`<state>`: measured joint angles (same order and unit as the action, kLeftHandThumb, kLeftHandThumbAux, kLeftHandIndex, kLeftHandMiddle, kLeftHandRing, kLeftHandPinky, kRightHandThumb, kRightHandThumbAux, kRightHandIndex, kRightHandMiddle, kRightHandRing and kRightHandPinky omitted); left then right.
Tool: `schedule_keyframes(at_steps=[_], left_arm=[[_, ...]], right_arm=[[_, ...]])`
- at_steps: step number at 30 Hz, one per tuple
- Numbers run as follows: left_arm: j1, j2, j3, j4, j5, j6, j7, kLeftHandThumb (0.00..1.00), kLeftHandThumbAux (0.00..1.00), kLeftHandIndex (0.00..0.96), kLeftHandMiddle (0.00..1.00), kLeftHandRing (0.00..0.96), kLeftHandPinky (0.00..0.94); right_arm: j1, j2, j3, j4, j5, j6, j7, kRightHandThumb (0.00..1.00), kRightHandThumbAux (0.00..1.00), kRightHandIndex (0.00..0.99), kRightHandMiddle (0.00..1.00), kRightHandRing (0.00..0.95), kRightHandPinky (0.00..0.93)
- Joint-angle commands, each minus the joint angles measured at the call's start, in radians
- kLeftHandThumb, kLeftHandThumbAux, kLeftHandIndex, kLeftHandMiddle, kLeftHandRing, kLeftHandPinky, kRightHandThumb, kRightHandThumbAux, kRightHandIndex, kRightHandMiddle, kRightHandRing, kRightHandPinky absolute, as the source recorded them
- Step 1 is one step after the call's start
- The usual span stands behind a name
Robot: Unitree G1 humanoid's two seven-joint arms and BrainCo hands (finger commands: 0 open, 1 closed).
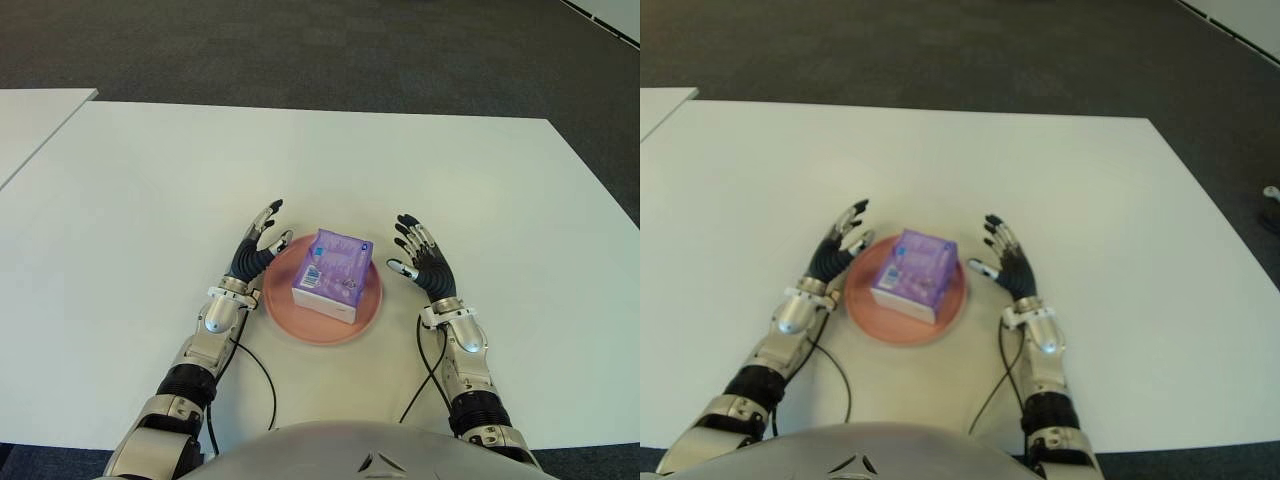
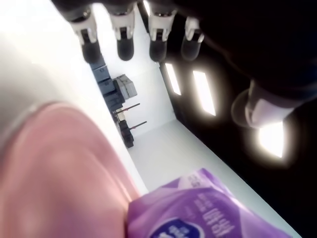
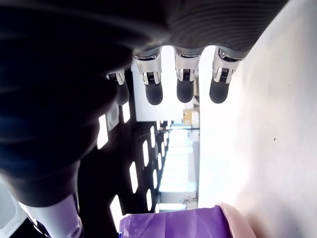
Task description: Put the tissue paper into the plate.
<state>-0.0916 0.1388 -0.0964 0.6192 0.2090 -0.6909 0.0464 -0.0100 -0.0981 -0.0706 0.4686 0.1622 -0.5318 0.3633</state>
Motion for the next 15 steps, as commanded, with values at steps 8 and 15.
schedule_keyframes(at_steps=[8, 15], left_arm=[[0.151, -0.052, -0.019, 0.056, -0.027, 0.062, -0.002, 0.0, 0.417, 0.0, 0.0, 0.0, 0.0], [0.147, -0.057, 0.0, 0.059, -0.051, 0.035, 0.013, 0.0, 0.413, 0.0, 0.0, 0.0, 0.0]], right_arm=[[0.093, 0.044, -0.003, 0.071, 0.031, 0.079, -0.001, 0.029, 0.759, 0.0, 0.0, 0.0, 0.0], [0.092, 0.045, -0.006, 0.072, 0.03, 0.082, 0.003, 0.022, 0.779, 0.0, 0.0, 0.0, 0.0]])
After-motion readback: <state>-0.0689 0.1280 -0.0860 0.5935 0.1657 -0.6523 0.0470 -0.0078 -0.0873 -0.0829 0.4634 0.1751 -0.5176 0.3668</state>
